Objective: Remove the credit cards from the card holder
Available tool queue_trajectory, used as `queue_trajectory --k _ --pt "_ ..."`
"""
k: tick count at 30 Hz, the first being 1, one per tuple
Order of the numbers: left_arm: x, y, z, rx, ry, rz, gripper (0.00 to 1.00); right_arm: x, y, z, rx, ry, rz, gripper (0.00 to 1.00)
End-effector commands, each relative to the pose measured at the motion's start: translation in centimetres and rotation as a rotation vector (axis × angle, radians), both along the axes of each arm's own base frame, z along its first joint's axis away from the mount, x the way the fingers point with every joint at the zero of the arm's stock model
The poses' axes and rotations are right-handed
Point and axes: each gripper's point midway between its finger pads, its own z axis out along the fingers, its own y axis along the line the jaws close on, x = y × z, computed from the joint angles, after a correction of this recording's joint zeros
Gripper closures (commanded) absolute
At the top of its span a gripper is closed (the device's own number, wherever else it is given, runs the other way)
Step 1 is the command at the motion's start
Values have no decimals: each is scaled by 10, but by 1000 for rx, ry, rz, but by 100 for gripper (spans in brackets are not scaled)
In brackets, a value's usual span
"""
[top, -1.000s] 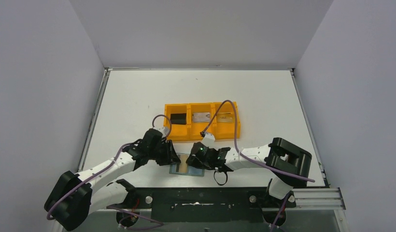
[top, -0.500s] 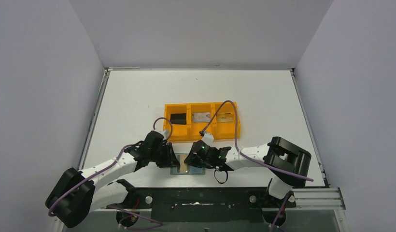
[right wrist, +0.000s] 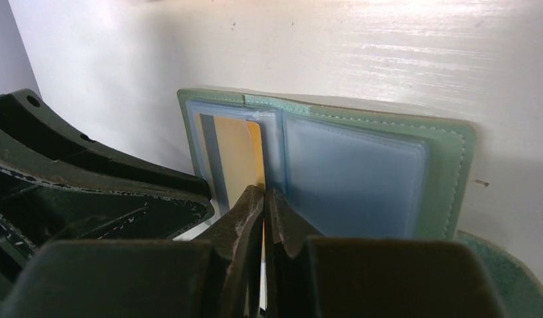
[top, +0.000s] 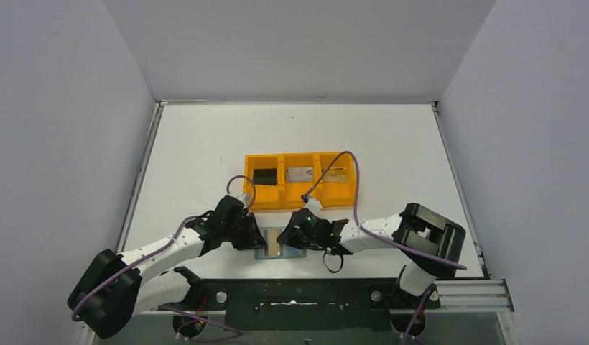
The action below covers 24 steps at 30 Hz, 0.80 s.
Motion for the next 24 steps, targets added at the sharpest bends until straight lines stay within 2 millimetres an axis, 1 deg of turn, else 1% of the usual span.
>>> queue_trajectory --k 1,8,11,13,17,21,22,24 --pt "9 11 -9 65 -26 69 76 3 4 22 86 -49 20 100" --pt "9 21 -13 93 -38 108 73 -3 -13 13 104 -19 12 100" --pt "12 21 -9 101 -46 115 73 -5 -18 9 112 1 -1 100" --pt "17 17 1 78 -73 119 72 -4 -19 7 114 10 -12 100" --pt "35 -2 44 -31 -173 103 69 -3 -20 -2 106 42 -53 100" --pt "43 -28 82 -177 -262 47 68 1 -24 -8 65 46 -80 100" --pt "42 -33 85 -208 -266 30 68 1 -24 -9 60 53 -83 100" --pt "37 -41 80 -241 -237 -2 68 1 -25 -10 55 55 -85 100"
